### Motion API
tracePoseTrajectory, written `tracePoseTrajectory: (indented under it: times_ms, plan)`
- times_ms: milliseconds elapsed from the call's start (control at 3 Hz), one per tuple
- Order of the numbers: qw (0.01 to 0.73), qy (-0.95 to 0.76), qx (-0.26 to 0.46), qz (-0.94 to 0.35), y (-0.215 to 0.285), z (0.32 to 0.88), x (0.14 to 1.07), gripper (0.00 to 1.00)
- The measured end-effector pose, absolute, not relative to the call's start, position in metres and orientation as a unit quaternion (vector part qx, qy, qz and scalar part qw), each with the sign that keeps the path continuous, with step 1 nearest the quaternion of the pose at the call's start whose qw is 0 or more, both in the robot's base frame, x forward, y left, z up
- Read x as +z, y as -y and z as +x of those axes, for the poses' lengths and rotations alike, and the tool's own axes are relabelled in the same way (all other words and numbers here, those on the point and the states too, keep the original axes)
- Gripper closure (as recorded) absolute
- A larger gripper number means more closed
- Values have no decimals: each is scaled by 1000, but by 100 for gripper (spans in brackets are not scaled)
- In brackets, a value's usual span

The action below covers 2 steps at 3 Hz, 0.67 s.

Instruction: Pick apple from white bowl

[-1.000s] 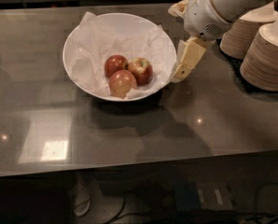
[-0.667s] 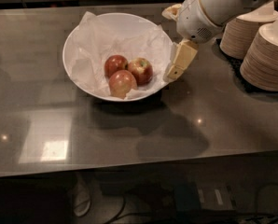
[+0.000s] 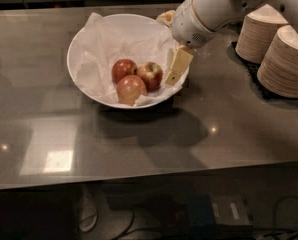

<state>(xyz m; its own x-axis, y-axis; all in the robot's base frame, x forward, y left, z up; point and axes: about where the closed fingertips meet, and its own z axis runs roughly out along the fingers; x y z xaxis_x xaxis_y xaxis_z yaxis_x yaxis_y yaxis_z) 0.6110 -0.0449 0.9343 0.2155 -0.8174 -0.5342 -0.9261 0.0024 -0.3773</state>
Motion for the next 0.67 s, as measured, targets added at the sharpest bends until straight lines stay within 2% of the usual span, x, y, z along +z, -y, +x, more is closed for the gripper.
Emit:
tracePoseTrajectory:
  times_ms: [333, 667]
  plan:
    - [333, -612, 87, -712, 35, 617, 927, 0]
    - [332, -611, 88, -713, 35, 618, 926, 19]
